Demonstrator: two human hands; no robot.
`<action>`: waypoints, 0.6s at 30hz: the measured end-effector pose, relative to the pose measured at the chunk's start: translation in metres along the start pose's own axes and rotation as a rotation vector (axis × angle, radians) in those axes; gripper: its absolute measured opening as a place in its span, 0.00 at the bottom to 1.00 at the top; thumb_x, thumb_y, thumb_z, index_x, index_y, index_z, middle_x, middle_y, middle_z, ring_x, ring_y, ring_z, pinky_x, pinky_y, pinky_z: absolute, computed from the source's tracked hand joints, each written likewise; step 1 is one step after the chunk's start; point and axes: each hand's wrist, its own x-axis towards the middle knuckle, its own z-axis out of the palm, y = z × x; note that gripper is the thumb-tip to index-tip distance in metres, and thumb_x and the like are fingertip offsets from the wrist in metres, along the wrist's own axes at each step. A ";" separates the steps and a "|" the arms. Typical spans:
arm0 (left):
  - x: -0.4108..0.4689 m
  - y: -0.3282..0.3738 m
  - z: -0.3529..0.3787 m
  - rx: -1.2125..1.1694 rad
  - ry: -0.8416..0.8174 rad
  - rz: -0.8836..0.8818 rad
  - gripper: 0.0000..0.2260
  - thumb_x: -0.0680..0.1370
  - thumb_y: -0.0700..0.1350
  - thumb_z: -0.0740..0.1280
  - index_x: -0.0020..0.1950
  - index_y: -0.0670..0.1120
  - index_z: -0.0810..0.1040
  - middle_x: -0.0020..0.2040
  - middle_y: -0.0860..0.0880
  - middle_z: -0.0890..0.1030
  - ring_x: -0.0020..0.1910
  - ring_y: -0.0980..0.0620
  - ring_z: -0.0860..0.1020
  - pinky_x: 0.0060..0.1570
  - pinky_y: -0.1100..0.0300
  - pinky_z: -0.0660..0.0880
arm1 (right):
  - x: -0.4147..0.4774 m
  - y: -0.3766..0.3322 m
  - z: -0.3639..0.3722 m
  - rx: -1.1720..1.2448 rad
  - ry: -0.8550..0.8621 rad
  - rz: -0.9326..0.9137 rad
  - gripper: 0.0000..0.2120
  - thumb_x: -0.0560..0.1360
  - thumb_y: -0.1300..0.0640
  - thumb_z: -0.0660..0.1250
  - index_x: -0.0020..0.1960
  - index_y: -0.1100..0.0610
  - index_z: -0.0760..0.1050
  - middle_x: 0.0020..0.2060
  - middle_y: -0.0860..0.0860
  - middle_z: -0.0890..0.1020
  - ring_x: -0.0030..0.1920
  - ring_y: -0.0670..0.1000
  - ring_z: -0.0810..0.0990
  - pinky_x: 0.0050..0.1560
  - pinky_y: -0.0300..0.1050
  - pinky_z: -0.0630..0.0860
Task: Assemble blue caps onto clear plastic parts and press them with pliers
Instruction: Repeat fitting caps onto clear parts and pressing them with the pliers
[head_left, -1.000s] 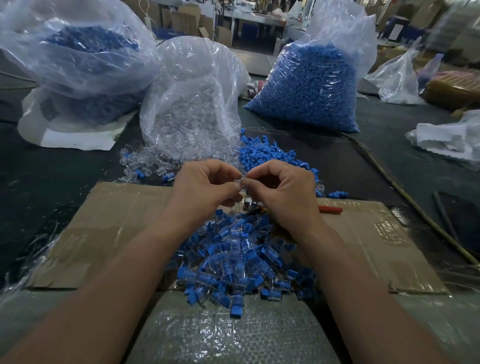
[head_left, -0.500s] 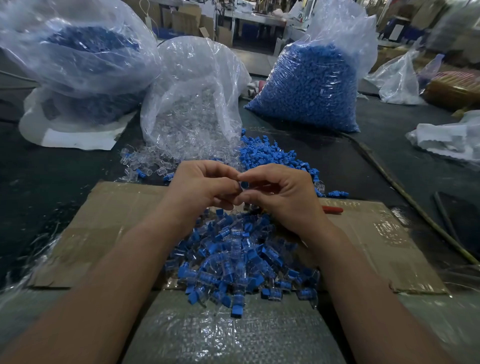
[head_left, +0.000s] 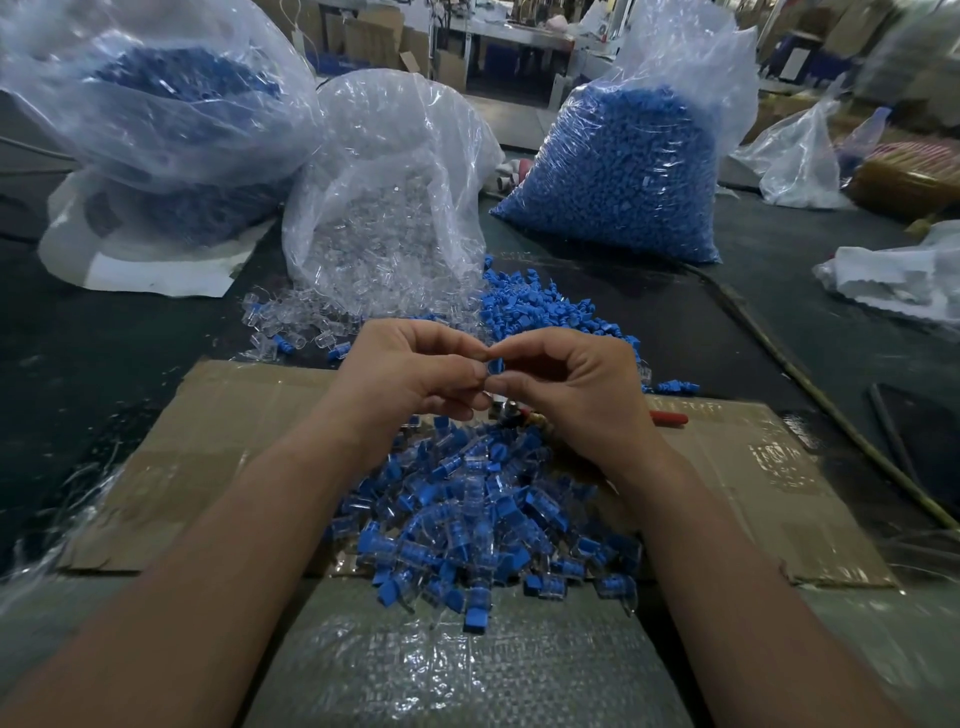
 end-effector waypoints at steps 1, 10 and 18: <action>0.000 0.000 0.000 -0.002 0.000 -0.001 0.04 0.68 0.31 0.68 0.38 0.40 0.79 0.30 0.44 0.82 0.27 0.52 0.80 0.28 0.64 0.77 | 0.000 0.000 0.000 -0.007 0.002 -0.003 0.14 0.65 0.66 0.74 0.47 0.52 0.79 0.39 0.43 0.81 0.41 0.41 0.81 0.44 0.32 0.77; 0.000 0.000 0.001 -0.012 -0.008 -0.017 0.04 0.66 0.33 0.70 0.38 0.40 0.78 0.30 0.45 0.82 0.28 0.51 0.81 0.30 0.63 0.78 | 0.000 0.003 0.000 -0.076 0.023 -0.068 0.16 0.65 0.69 0.73 0.52 0.59 0.78 0.42 0.48 0.81 0.44 0.43 0.81 0.46 0.32 0.77; 0.000 0.000 0.001 0.073 -0.011 0.004 0.05 0.69 0.31 0.69 0.37 0.40 0.78 0.29 0.46 0.81 0.27 0.52 0.80 0.29 0.64 0.77 | 0.000 0.004 0.000 -0.141 0.036 -0.142 0.14 0.64 0.68 0.74 0.49 0.65 0.80 0.42 0.50 0.81 0.45 0.47 0.81 0.47 0.35 0.78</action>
